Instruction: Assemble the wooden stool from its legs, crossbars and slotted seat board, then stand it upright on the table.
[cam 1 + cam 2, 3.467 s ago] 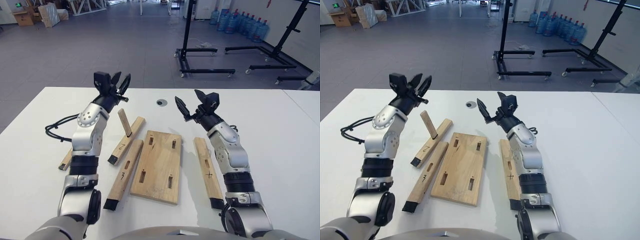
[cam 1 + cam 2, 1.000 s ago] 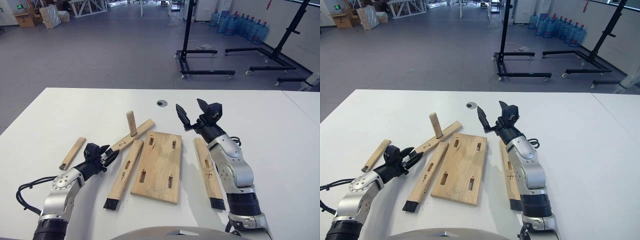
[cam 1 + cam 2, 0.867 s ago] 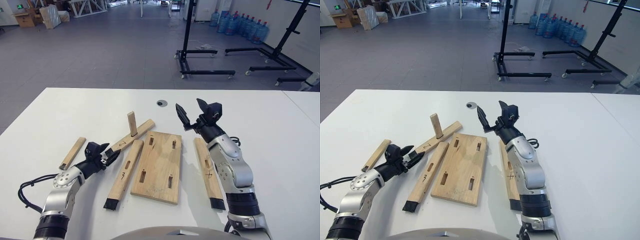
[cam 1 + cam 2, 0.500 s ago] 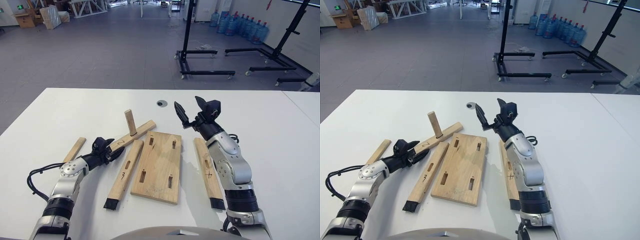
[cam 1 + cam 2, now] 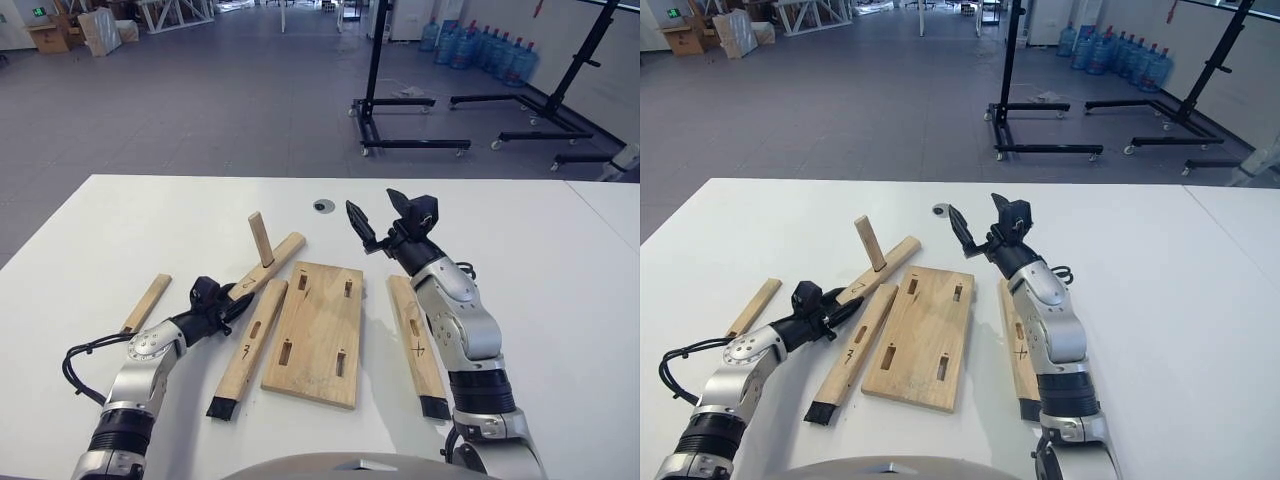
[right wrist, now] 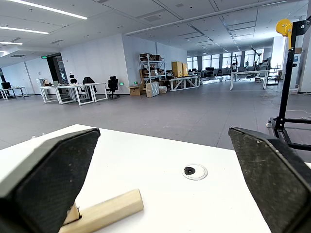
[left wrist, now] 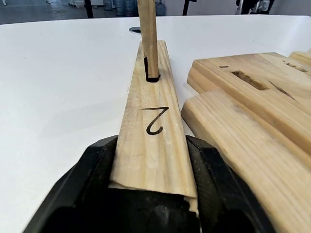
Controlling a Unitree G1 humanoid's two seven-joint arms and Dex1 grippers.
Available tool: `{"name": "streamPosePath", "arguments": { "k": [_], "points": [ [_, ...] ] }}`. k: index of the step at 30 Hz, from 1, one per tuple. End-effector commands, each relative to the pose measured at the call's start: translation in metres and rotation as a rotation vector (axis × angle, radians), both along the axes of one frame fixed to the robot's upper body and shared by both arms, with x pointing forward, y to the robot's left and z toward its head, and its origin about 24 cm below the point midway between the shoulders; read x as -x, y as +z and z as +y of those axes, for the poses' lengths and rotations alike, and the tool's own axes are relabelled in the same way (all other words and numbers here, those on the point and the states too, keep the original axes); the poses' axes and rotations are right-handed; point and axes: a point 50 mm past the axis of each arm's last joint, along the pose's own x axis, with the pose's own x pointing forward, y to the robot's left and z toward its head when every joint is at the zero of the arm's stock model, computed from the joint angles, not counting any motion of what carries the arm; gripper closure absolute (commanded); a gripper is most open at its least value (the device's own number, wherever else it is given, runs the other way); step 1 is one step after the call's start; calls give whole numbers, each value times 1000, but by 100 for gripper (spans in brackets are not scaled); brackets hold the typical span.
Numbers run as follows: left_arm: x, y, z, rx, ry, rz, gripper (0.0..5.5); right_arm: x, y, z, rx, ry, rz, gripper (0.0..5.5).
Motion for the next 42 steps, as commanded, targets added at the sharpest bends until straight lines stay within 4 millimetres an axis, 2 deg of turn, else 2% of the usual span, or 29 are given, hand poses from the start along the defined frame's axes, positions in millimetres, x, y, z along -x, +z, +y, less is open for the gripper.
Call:
{"name": "streamPosePath", "arguments": {
  "k": [1, 4, 6, 9, 11, 15, 17, 22, 25, 30, 36, 42],
  "points": [
    [-33, 60, 0, 70, 114, -218, 348, -7, 11, -6, -15, -4, -35, 63],
    [-46, 88, -9, 170, 142, -290, 348, -11, 16, -12, -50, -13, -43, 63],
    [-50, 99, -26, 312, 72, -279, 348, -12, 20, -18, -122, 13, -32, 63],
    [-46, 100, -50, 524, -119, -183, 348, -7, 29, -23, -317, 181, 3, 12],
    [-39, 96, -59, 648, -244, -102, 348, 4, 38, -28, -456, 341, 6, 10],
    [-31, 104, -69, 826, -455, -11, 348, 11, 47, -40, -599, 463, 14, 10],
    [-28, 109, -72, 849, -533, 3, 348, 13, 51, -37, -647, 533, 20, 10],
    [-24, 118, -80, 888, -669, 6, 348, 10, 40, -21, -665, 577, 94, 10],
    [-21, 116, -86, 889, -723, 43, 348, 7, 38, -12, -678, 599, 100, 10],
    [-18, 110, -92, 863, -747, 86, 348, 4, 43, -9, -708, 623, 66, 10],
    [-13, 111, -93, 885, -766, 82, 348, 17, 54, -21, -770, 708, -55, 116],
    [-5, 108, -95, 876, -800, 92, 348, 22, 60, -20, -751, 756, -104, 225]
  ]
}}
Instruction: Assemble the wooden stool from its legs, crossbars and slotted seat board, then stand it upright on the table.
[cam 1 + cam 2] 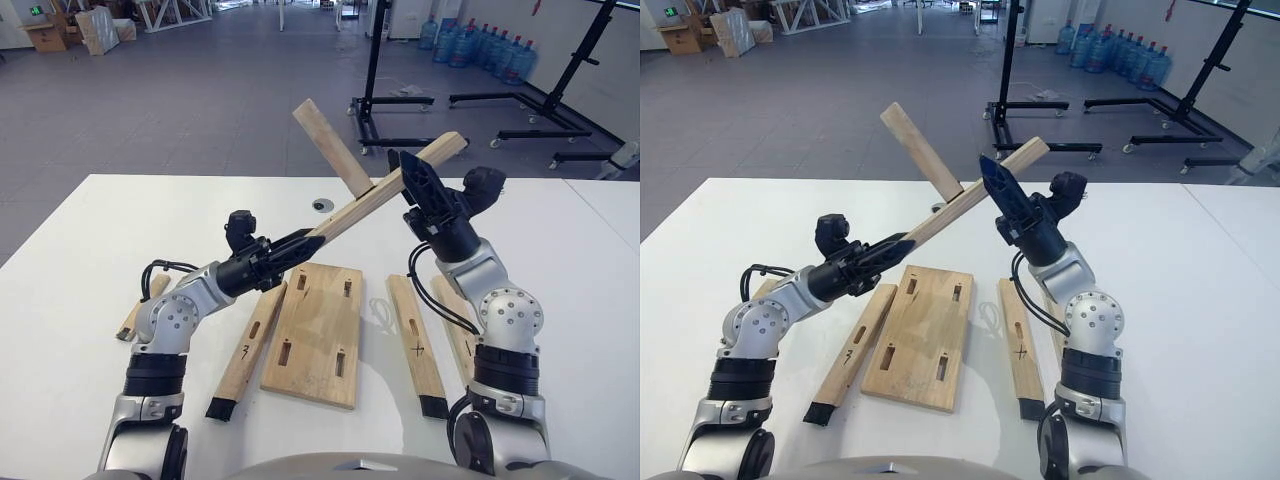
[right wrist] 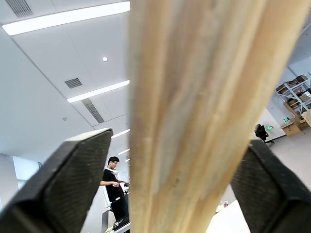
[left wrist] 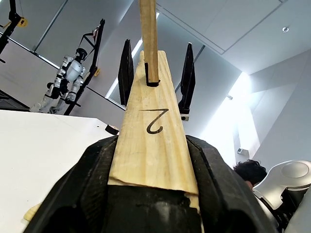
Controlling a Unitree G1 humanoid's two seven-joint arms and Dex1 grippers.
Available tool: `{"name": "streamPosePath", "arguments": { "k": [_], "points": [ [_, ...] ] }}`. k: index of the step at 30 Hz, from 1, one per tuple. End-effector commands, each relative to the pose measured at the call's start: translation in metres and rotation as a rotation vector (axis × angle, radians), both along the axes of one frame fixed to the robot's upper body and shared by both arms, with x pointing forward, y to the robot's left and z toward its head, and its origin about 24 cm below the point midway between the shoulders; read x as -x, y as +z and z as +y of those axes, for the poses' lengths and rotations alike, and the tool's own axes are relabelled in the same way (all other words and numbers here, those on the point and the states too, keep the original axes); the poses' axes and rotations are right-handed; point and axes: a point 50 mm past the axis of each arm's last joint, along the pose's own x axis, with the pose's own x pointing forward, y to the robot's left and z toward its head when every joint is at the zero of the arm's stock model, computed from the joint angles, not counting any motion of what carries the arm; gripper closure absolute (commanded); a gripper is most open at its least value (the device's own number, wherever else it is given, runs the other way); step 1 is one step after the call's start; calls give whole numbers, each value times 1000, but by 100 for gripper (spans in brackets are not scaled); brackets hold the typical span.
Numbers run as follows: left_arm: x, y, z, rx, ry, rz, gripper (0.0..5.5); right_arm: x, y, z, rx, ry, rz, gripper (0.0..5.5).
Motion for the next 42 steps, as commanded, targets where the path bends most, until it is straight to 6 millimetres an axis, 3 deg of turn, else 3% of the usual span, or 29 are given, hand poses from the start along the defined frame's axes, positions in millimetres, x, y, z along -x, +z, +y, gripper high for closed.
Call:
{"name": "streamPosePath", "arguments": {
  "k": [1, 5, 14, 18, 23, 30, 33, 35, 37, 42],
  "points": [
    [5, 0, -1, -3, -19, -12, 348, 3, 5, -1, 5, 11, -36, 244],
    [5, 0, 0, 2, -6, -12, 348, 4, 4, -2, 5, 11, -45, 327],
    [3, -1, 4, 10, 48, -6, 348, 9, 7, -2, 11, 19, -74, 334],
    [-3, -8, 5, -31, 99, 46, 266, 3, 11, -2, 173, -81, -103, 343],
    [0, -15, 10, -67, 128, 73, 179, -2, 35, -14, 332, -208, -201, 342],
    [4, -25, 13, -160, 94, 82, 61, -2, 59, -16, 272, -305, -247, 344],
    [0, -26, 24, -201, 120, 89, 23, -7, 51, -24, 378, -420, -248, 344],
    [-3, -26, 34, -229, 162, 91, 22, -9, 33, -27, 604, -478, -276, 344],
    [-6, -26, 43, -268, 203, 77, 22, -8, 13, -25, 762, -430, -297, 344],
    [-14, -32, 53, -380, 351, -13, 22, -8, -6, -16, 820, -293, -306, 344]
  ]
}}
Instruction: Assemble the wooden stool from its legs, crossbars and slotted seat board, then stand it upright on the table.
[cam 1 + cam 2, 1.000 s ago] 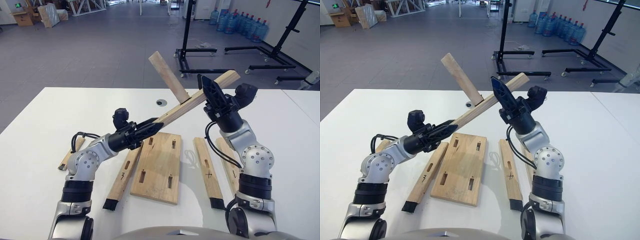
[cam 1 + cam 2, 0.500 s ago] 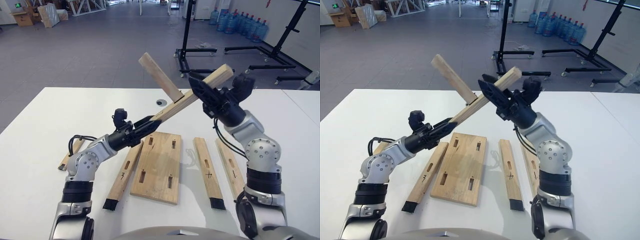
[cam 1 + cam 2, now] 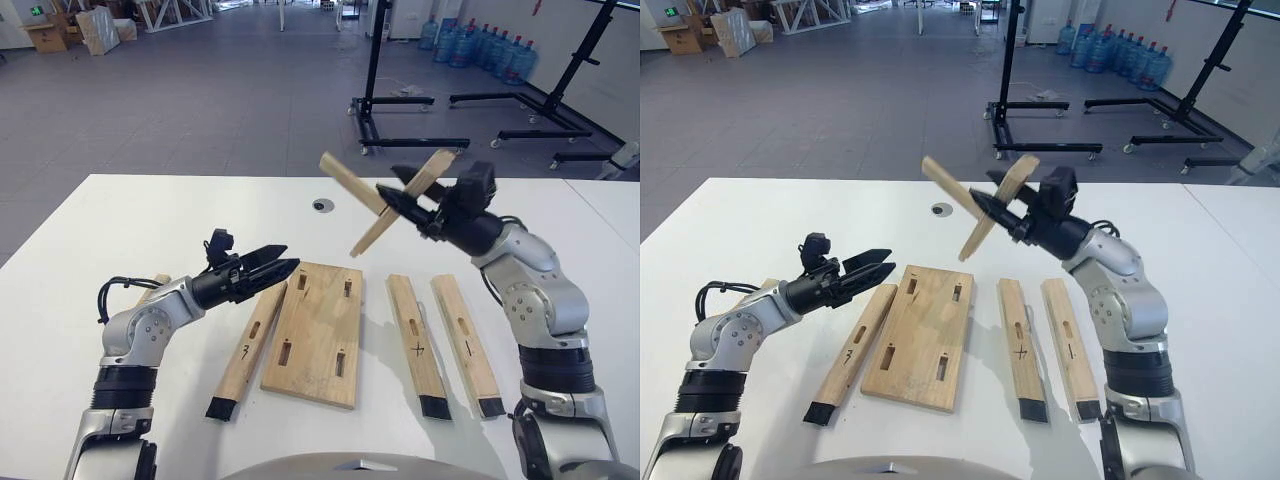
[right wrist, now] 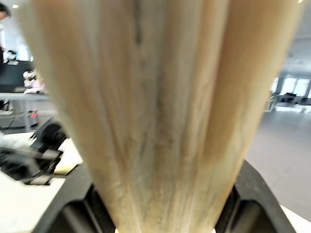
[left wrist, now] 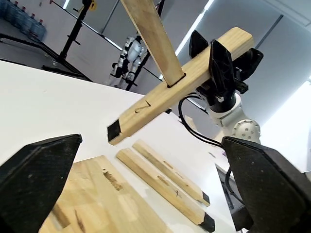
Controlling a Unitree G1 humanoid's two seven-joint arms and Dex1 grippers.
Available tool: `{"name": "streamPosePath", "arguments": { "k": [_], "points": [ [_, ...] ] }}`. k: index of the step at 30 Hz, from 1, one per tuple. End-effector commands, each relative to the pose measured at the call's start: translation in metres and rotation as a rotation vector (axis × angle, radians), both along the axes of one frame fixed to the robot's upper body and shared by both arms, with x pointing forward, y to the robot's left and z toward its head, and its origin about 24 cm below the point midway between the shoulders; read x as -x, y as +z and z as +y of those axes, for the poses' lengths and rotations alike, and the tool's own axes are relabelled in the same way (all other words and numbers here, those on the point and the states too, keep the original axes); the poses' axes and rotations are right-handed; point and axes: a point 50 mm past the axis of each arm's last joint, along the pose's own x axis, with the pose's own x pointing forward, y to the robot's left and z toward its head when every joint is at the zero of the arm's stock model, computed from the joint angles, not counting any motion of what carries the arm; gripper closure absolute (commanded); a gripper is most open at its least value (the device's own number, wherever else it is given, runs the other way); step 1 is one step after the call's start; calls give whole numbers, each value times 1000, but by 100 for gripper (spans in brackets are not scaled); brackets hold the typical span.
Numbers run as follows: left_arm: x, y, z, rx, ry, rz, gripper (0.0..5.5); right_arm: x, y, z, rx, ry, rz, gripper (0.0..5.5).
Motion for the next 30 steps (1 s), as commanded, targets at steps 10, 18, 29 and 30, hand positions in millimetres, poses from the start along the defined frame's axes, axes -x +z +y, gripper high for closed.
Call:
{"name": "streamPosePath", "arguments": {
  "k": [10, 18, 29, 30],
  "points": [
    [-19, -9, 15, -108, 281, -96, 22, 2, -19, 5, 123, 184, 62, 344],
    [-30, -18, 14, -168, 389, -79, 22, 3, -45, 5, 105, 244, 192, 344],
    [-37, -29, 10, -204, 458, -70, 22, -16, -56, 5, 269, 374, 241, 345],
    [-37, -29, 10, -200, 464, -71, 22, -20, -57, 4, 258, 384, 266, 345]
  ]
}}
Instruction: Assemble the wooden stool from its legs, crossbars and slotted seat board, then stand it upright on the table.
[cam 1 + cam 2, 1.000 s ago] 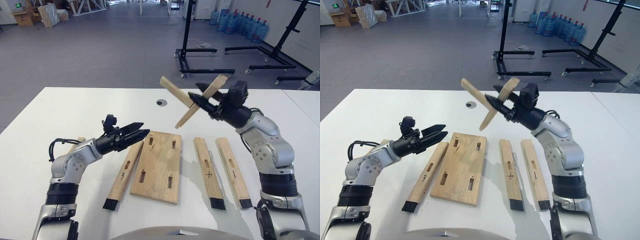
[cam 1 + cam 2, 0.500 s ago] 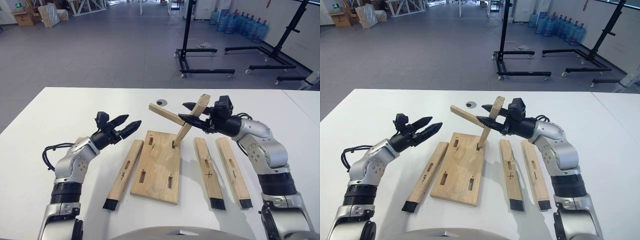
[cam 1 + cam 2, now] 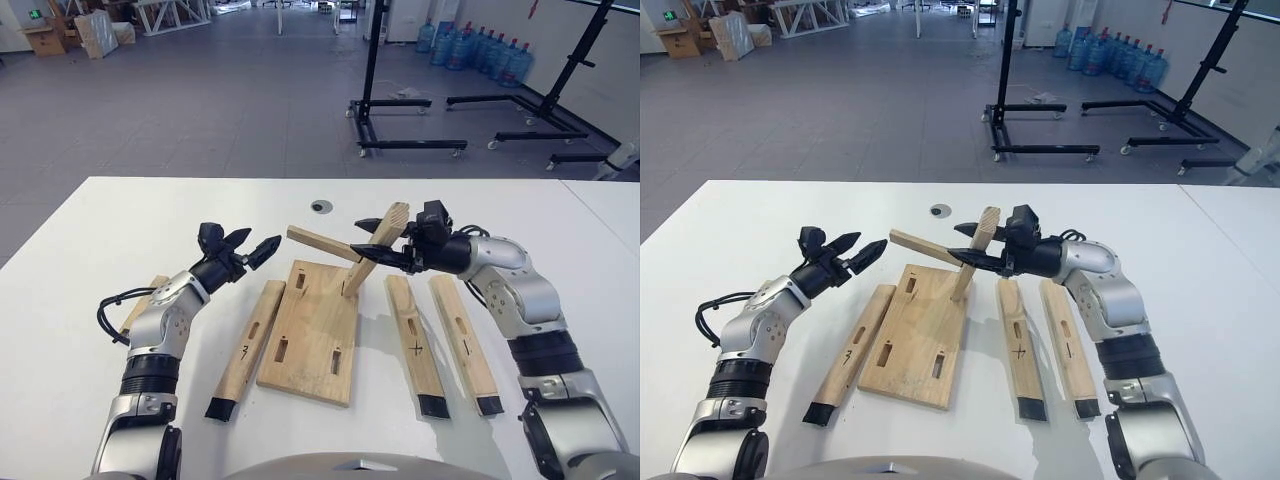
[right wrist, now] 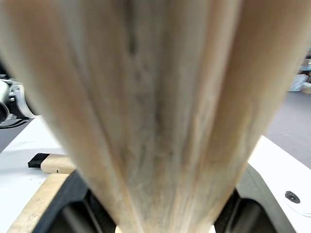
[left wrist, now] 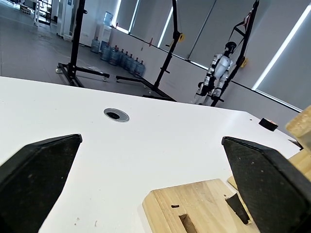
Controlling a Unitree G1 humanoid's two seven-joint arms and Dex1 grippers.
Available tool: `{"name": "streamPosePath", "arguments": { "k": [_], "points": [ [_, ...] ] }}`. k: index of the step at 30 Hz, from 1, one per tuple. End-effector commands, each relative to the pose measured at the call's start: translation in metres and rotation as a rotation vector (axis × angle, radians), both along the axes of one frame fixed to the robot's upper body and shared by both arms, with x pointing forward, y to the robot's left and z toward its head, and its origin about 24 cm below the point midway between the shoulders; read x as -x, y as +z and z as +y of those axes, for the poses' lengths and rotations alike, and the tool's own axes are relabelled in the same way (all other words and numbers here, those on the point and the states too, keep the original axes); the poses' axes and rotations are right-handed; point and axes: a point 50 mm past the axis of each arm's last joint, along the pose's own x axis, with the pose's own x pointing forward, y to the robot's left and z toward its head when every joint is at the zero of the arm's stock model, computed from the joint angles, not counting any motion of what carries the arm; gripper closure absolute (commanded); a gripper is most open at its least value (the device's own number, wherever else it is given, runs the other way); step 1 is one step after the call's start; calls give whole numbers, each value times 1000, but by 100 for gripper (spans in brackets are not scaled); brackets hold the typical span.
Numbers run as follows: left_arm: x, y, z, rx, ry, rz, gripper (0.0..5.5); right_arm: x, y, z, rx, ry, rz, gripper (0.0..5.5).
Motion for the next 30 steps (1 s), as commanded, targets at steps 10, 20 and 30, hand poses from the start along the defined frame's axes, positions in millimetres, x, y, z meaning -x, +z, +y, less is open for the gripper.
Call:
{"name": "streamPosePath", "arguments": {
  "k": [10, 20, 30],
  "points": [
    [-1, -8, -2, 4, 62, -13, 22, -21, -32, -15, 124, 20, 309, 345],
    [-2, -21, 0, -10, 86, 19, 22, -33, 0, -19, -2, -101, 276, 193],
    [1, -26, 13, -56, 115, 31, 22, -11, 46, -56, -267, -495, -34, 158]
  ]
}}
